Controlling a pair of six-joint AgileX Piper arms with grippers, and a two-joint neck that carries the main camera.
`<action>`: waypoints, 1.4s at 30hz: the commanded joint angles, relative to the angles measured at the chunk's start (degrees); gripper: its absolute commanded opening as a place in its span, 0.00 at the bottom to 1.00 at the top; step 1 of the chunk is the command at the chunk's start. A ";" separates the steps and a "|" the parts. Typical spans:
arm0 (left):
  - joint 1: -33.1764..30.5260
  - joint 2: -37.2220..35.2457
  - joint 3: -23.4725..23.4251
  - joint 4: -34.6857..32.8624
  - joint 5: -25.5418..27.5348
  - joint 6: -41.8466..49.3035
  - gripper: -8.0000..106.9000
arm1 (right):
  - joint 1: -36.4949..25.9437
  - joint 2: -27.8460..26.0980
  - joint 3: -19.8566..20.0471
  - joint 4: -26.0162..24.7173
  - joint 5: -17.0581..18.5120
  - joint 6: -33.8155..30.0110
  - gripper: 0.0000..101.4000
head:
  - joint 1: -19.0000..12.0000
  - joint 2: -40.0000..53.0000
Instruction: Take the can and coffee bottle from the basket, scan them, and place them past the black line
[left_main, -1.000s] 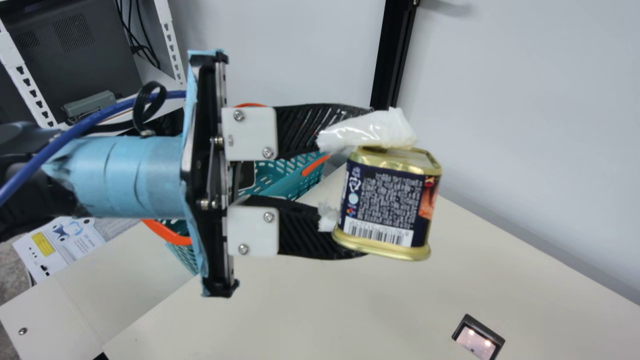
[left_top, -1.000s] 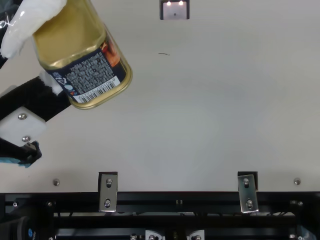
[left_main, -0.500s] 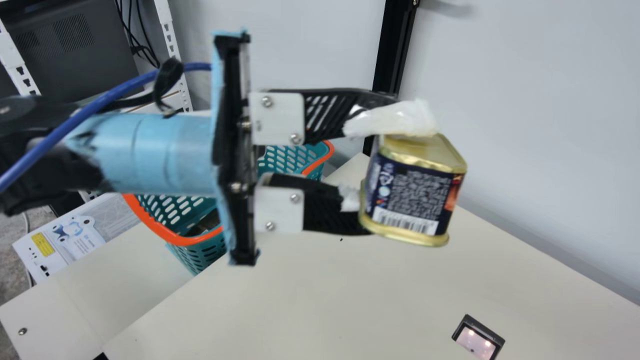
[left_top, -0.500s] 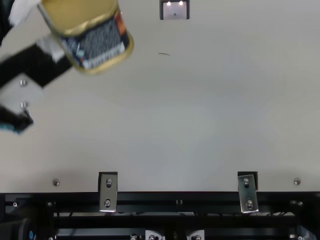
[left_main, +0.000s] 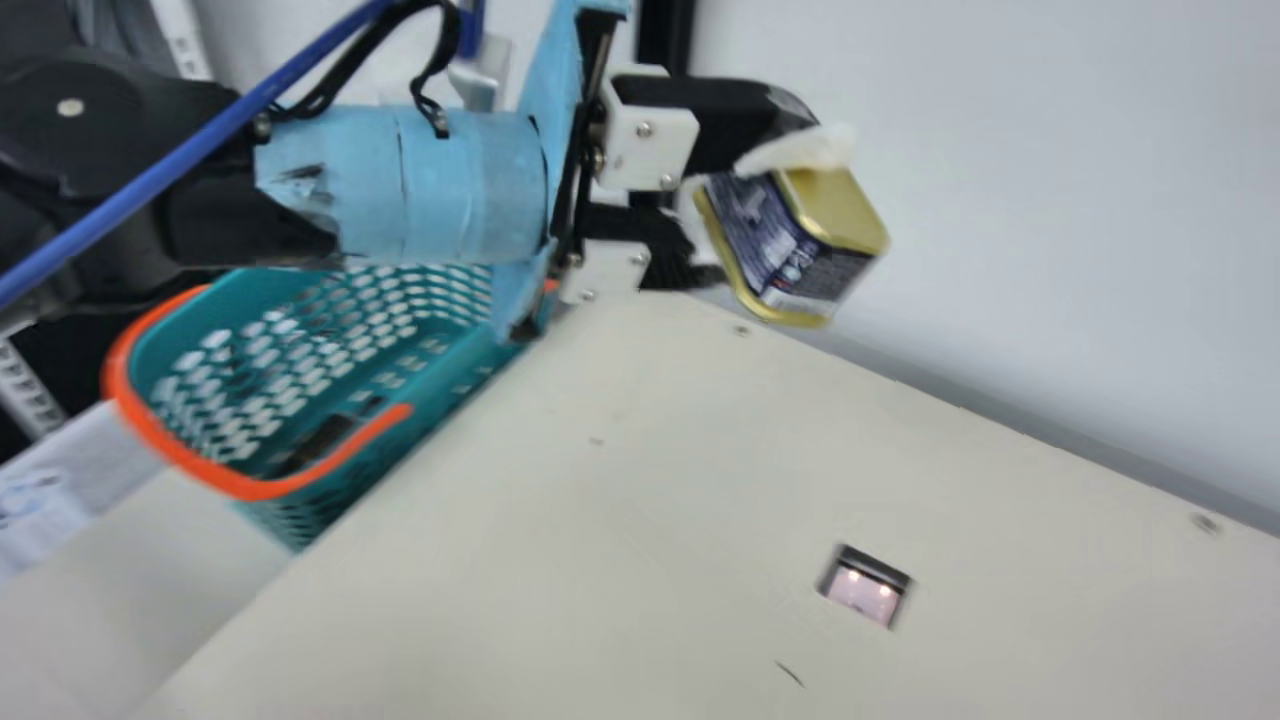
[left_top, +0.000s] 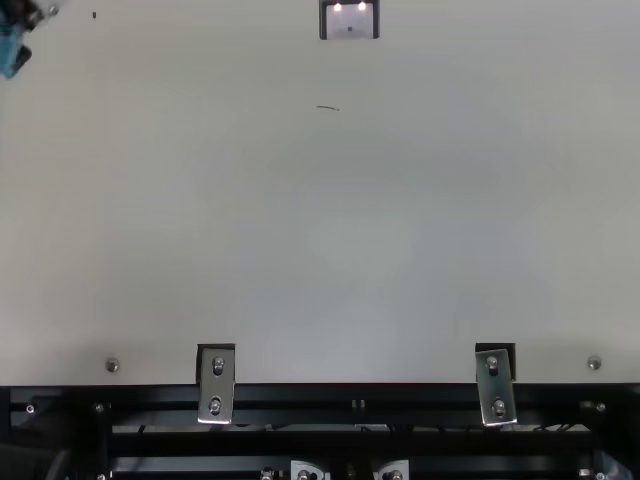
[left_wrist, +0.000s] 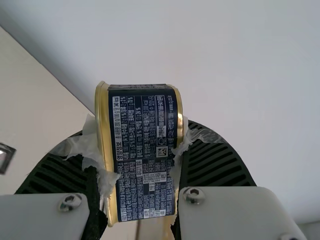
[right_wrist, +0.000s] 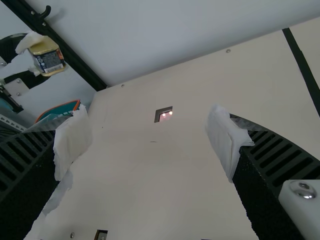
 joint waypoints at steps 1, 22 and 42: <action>-2.82 0.66 -0.07 6.82 -6.12 -0.18 0.16 | 0.00 0.00 0.00 0.00 0.00 0.00 1.00 | 1.13 -3.68; -6.26 1.14 1.69 16.17 -11.77 -0.66 0.16 | 0.00 0.00 0.00 0.00 0.00 0.00 1.00 | 10.35 -21.18; -11.71 6.88 10.57 30.68 -32.16 3.92 0.16 | 0.00 0.00 0.00 0.00 0.00 0.00 1.00 | 10.35 -21.18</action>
